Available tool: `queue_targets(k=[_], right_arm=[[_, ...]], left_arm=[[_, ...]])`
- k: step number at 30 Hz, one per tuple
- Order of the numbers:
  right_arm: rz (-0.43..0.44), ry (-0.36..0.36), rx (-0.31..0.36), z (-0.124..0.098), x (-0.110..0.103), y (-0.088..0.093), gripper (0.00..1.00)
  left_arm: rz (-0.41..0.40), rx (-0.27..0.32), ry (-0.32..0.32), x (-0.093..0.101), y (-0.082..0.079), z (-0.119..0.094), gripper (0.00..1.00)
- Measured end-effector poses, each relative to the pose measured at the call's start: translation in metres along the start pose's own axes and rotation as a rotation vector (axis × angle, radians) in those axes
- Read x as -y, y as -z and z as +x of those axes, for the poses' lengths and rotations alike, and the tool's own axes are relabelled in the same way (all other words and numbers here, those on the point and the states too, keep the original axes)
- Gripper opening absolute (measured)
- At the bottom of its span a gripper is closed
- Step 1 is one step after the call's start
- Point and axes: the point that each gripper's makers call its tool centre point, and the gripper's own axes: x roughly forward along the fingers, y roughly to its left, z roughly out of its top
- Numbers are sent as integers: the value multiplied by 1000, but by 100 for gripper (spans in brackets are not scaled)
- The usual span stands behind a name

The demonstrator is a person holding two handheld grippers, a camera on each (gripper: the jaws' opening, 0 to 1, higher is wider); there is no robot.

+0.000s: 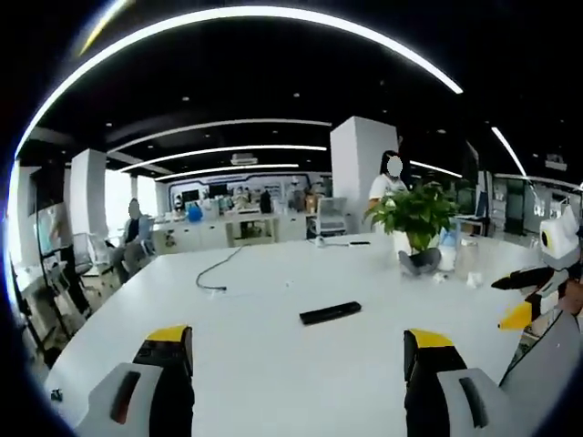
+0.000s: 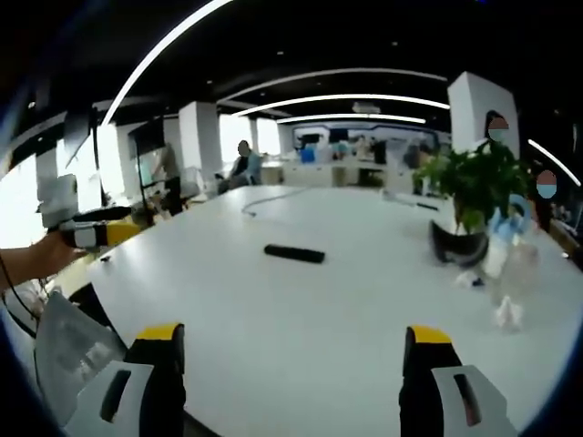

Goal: Press the specified remote control buttons in sequence, fully releasing each button before pressing the next.

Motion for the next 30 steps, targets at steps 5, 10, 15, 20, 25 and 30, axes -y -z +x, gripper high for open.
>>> queue_targets(k=[5, 10, 15, 20, 25, 30], right_arm=[[10, 3, -4, 0, 2, 1, 99], [-4, -10, -7, 0, -2, 1, 99], [-13, -8, -16, 1, -2, 3, 99], [-16, 1, -30, 2, -1, 6, 99], [-22, 6, -33, 2, 0, 6, 99], [-19, 15, -32, 2, 1, 6, 99]], left_arm=[[-24, -3, -61, -14, 12, -9, 100], [15, 2, -112, -21, 17, -12, 98], [8, 12, -153, -27, 22, -14, 98], [7, 6, -172, -27, 27, -13, 97], [60, -23, -164, -27, 31, -17, 95], [105, -36, -226, -40, 37, -23, 92]])
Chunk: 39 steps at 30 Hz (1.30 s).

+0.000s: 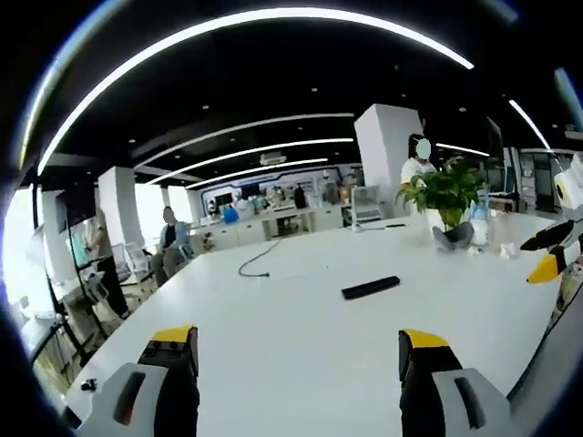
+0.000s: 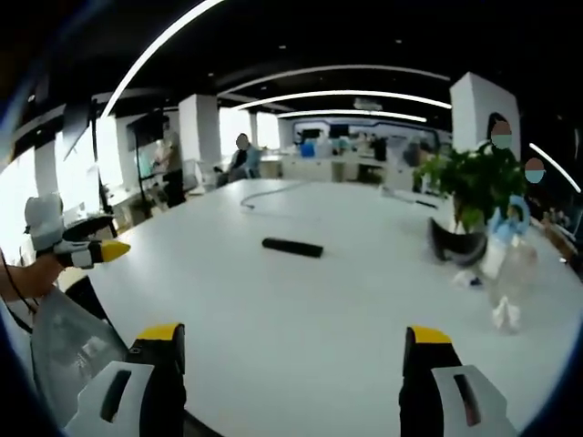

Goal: Press the specified remote control buttons in sequence, fully releasing each button before pressing the next.

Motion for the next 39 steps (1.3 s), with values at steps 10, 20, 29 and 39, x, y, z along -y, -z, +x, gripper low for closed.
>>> queue_targets(k=[10, 20, 29, 39], right_arm=[[15, 1, 2, 0, 1, -1, 99], [20, -10, 7, 0, 0, -1, 98], [30, -19, 18, -1, -1, -3, 97], [26, -27, 14, -1, -3, -3, 96]], left_arm=[[19, -3, 35, 10, 3, 4, 100], [6, -45, 36, 17, 3, 0, 100], [-32, -37, 21, 13, 1, -1, 100], [-23, -49, 14, 12, 2, -1, 100]])
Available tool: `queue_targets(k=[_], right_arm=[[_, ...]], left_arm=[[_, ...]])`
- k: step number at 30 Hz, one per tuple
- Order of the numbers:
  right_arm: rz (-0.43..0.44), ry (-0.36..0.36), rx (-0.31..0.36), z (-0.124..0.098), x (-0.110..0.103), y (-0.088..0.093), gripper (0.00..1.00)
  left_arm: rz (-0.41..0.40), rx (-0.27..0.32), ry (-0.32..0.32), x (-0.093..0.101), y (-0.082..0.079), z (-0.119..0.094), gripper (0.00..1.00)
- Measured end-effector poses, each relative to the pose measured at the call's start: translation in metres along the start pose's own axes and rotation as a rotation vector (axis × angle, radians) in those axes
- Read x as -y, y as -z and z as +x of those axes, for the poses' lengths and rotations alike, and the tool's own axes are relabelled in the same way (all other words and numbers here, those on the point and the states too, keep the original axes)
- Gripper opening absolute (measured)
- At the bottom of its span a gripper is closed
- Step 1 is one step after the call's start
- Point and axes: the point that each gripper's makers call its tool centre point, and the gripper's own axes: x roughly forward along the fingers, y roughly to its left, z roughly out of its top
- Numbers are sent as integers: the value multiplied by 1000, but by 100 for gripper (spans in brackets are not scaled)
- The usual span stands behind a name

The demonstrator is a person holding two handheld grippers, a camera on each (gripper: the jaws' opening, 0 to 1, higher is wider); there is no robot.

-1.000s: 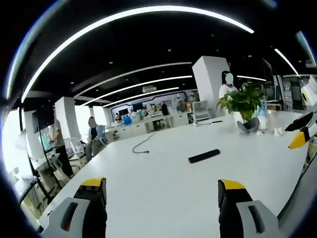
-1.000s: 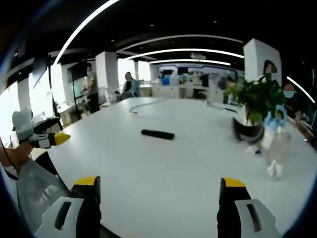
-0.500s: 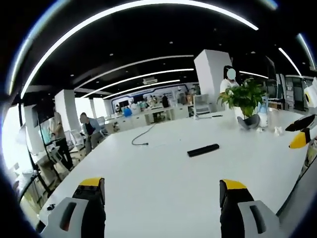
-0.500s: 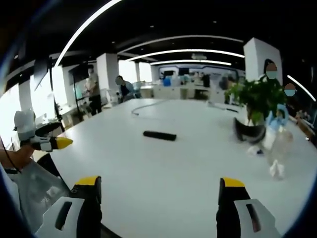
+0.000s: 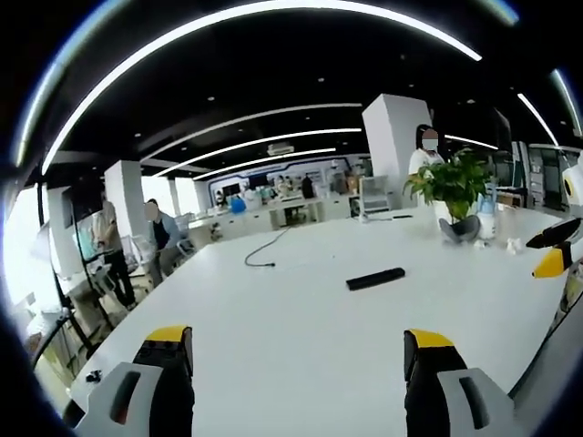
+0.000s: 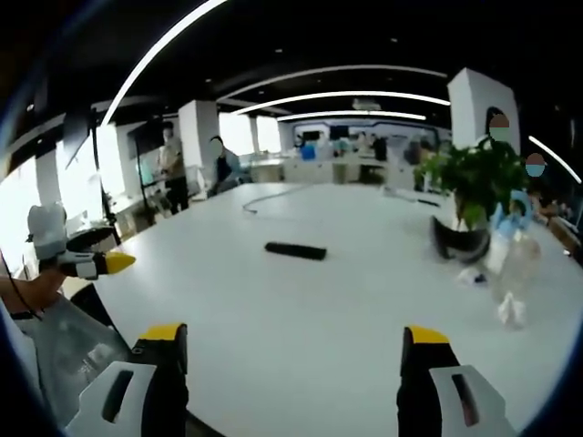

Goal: Press the specified remote control buttons in sequence, fully releasing each button before pressing the next.

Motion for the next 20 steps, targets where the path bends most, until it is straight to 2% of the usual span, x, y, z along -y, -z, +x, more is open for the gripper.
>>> queue_targets(k=[20], right_arm=[[-10, -9, -22, 2, -2, 4, 94]], left_arm=[[3, -24, -7, -1, 3, -1, 100]])
